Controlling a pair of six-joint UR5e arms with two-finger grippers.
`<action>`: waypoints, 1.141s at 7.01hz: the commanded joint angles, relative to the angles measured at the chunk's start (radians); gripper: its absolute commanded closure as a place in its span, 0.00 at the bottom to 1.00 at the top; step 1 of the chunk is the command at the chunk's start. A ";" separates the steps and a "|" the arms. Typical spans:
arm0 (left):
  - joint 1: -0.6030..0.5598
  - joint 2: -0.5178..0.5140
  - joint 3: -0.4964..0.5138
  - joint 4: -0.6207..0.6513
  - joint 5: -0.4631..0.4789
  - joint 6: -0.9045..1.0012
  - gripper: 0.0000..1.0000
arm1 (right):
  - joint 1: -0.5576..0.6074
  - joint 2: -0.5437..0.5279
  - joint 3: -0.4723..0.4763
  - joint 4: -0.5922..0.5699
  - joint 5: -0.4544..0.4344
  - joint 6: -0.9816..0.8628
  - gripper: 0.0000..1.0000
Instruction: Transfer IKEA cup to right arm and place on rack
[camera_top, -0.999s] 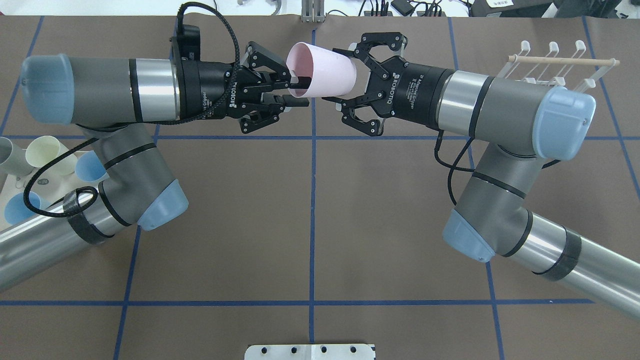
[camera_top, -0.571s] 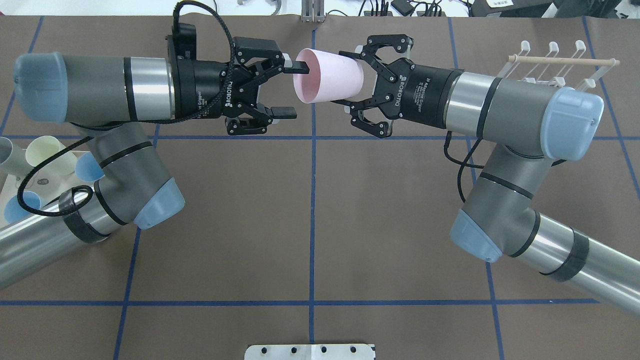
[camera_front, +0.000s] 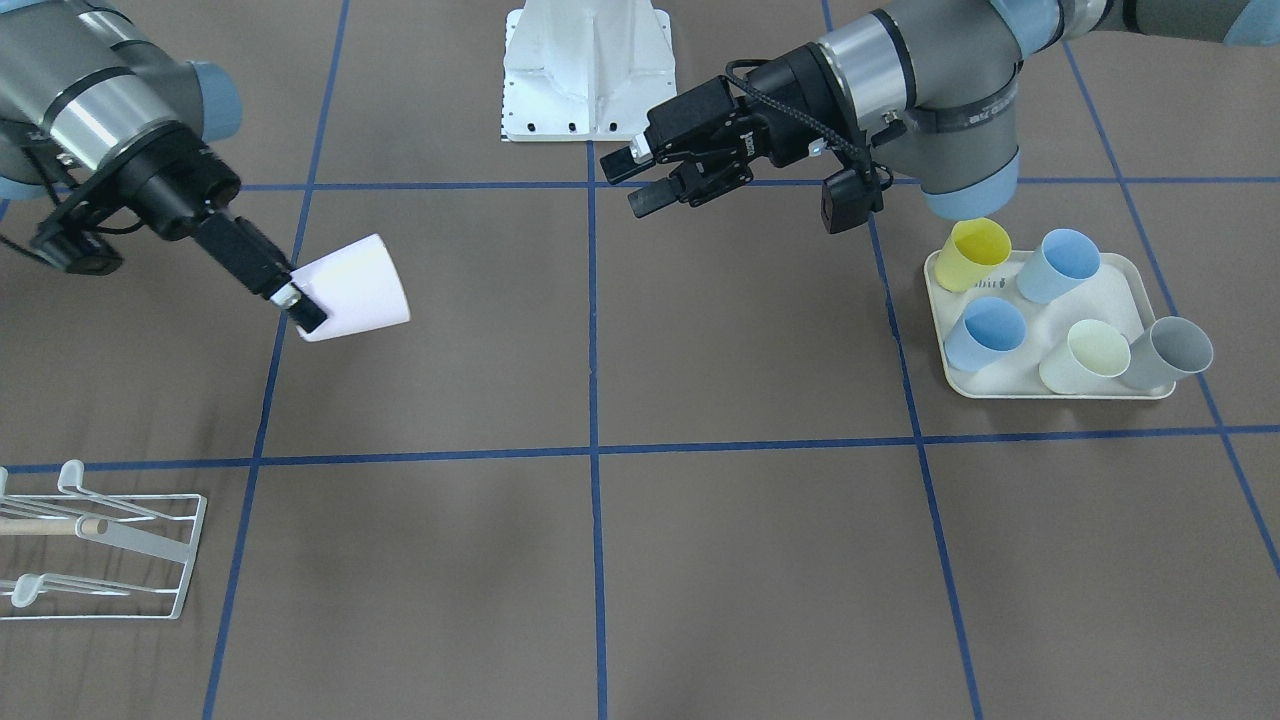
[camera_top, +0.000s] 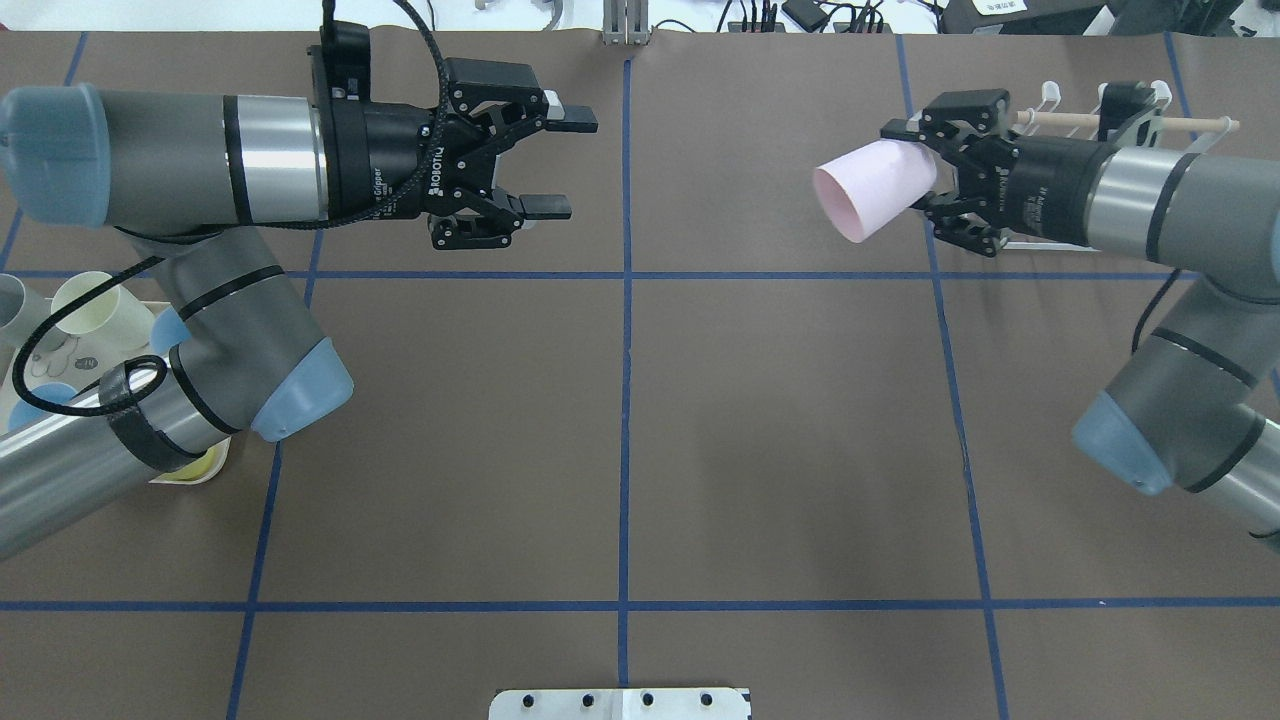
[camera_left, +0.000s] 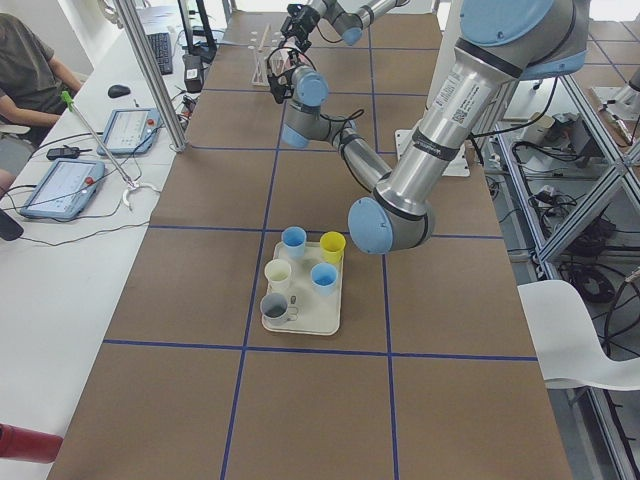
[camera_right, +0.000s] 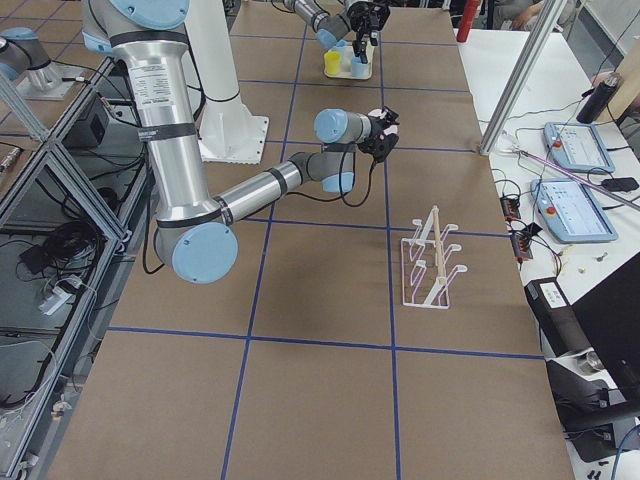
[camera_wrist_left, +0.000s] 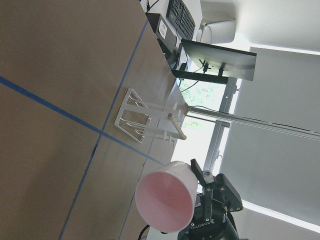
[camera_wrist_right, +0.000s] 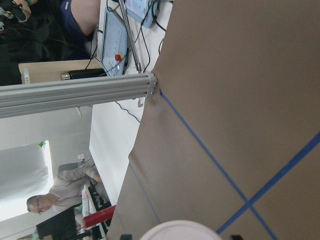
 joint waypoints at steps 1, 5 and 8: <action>-0.007 0.008 0.001 0.011 0.001 0.052 0.12 | 0.041 -0.087 -0.020 -0.051 -0.117 -0.493 1.00; -0.007 0.008 0.000 0.011 0.001 0.054 0.12 | 0.044 -0.139 -0.011 -0.147 -0.352 -0.942 1.00; -0.007 0.009 0.008 0.011 0.002 0.056 0.12 | 0.042 -0.167 -0.018 -0.153 -0.394 -0.982 1.00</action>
